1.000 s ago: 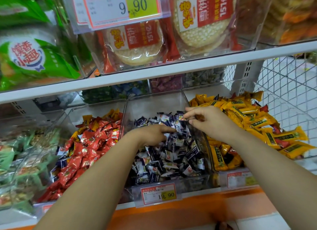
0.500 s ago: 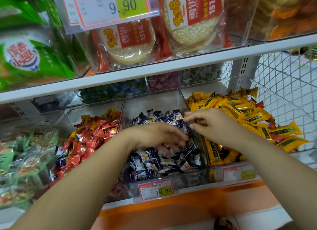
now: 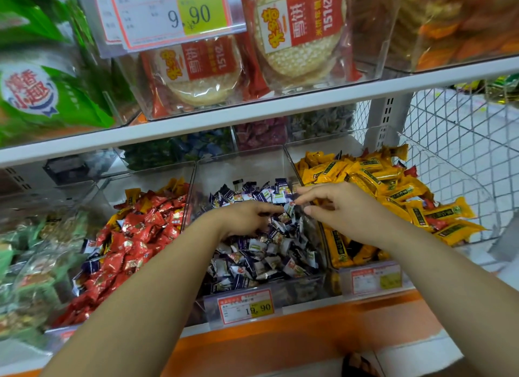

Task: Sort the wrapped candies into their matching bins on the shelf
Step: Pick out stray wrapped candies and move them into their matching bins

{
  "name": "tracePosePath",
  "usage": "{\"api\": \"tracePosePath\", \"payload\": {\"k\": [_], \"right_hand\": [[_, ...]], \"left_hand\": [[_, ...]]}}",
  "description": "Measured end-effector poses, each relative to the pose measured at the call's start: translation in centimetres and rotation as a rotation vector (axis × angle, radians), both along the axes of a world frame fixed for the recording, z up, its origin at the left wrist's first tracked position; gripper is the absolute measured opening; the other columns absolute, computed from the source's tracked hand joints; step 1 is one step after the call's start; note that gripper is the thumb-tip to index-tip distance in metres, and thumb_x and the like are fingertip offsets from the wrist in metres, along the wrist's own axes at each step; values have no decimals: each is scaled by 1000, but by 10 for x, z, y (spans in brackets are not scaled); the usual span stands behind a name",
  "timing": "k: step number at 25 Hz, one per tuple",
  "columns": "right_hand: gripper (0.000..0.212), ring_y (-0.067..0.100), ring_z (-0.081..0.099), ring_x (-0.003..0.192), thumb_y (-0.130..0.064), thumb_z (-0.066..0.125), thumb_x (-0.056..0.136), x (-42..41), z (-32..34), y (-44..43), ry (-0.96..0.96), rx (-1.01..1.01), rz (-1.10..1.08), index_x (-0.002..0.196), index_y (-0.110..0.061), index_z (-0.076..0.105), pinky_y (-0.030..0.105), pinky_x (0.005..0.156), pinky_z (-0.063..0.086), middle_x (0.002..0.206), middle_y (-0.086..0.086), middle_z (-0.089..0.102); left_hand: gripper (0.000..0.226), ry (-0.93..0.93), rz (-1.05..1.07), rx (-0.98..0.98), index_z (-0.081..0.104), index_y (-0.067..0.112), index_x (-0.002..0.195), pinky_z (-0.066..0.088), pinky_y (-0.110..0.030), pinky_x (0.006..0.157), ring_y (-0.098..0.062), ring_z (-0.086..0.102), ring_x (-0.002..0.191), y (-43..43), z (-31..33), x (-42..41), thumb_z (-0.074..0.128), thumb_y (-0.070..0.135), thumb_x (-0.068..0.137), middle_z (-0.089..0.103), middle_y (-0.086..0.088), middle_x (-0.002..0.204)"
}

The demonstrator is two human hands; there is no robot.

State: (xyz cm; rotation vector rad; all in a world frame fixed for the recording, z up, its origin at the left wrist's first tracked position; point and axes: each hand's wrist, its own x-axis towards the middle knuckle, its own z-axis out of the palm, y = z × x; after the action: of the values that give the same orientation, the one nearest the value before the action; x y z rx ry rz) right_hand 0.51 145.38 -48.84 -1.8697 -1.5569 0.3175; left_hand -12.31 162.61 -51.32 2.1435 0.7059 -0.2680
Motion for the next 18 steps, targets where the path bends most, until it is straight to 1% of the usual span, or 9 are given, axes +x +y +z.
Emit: {"api": "tracePosePath", "payload": {"k": [2, 3, 5, 7, 9, 11, 12, 14, 18], "right_hand": [[24, -7, 45, 109, -16, 57, 91, 0, 0, 0, 16, 6, 5, 112, -21, 67, -9, 74, 33, 133, -8, 53], [23, -7, 45, 108, -16, 57, 91, 0, 0, -1, 20, 9, 6, 111, -22, 67, -9, 75, 34, 133, -9, 53], [23, -5, 48, 110, -16, 58, 91, 0, -1, -1, 17, 12, 5, 111, -22, 67, -8, 75, 34, 133, -9, 53], [23, -4, 48, 113, -17, 58, 91, 0, -1, -1, 17, 15, 6, 112, -22, 67, -7, 76, 34, 133, -10, 53], [23, 0, 48, 119, -17, 57, 91, 0, -2, -2, 19, 14, 6, 112, -22, 67, -2, 82, 36, 134, -9, 53], [24, 3, 48, 122, -17, 57, 91, 0, -2, -2, 30, 6, 6, 113, -21, 66, 2, 84, 37, 135, -9, 52], [24, 4, 47, 123, -17, 57, 91, 0, -2, -2, 37, 4, 7, 113, -21, 66, 0, 82, 36, 135, -9, 52], [24, 4, 46, 124, -16, 56, 92, 0, -3, -2, 29, 9, 3, 113, -20, 66, -6, 77, 33, 136, -7, 52], [24, 5, 44, 126, -15, 55, 92, 0, -3, -3, 16, 13, -1, 113, -19, 66, -12, 73, 26, 136, -6, 51]], "left_hand": [[48, -53, 53, -3, 45, 32, 136, 49, -29, 83, -19, 55, 109, 2, 2, -1, 46, 6, 96, 44, 2, 139], [46, -88, 69, 41, 47, 32, 134, 50, -32, 84, -22, 57, 105, 2, 3, -3, 46, 7, 96, 46, 1, 136], [38, -165, 108, 105, 54, 30, 126, 51, -33, 90, -16, 58, 101, -1, 13, -8, 44, 7, 97, 52, 1, 132], [31, -171, 103, -35, 60, 22, 112, 52, -30, 87, -10, 61, 97, -11, 25, -17, 41, 3, 97, 60, 0, 120], [28, -9, -48, -204, 62, 19, 105, 53, -24, 83, -7, 64, 89, -32, 36, -28, 40, 3, 98, 65, 2, 106], [27, 221, -224, -196, 61, 20, 114, 51, -22, 85, -7, 62, 93, -51, 34, -32, 40, 11, 99, 65, 4, 111], [29, 291, -262, -162, 58, 22, 120, 50, -22, 86, -7, 61, 98, -58, 31, -32, 39, 15, 100, 63, 4, 118], [32, 339, -244, -162, 53, 24, 129, 49, -25, 90, -10, 59, 107, -64, 25, -26, 39, 19, 101, 58, 2, 128], [37, 334, -148, -176, 43, 25, 138, 40, -40, 104, -19, 51, 123, -61, 23, -13, 36, 24, 101, 45, -1, 143]]}}
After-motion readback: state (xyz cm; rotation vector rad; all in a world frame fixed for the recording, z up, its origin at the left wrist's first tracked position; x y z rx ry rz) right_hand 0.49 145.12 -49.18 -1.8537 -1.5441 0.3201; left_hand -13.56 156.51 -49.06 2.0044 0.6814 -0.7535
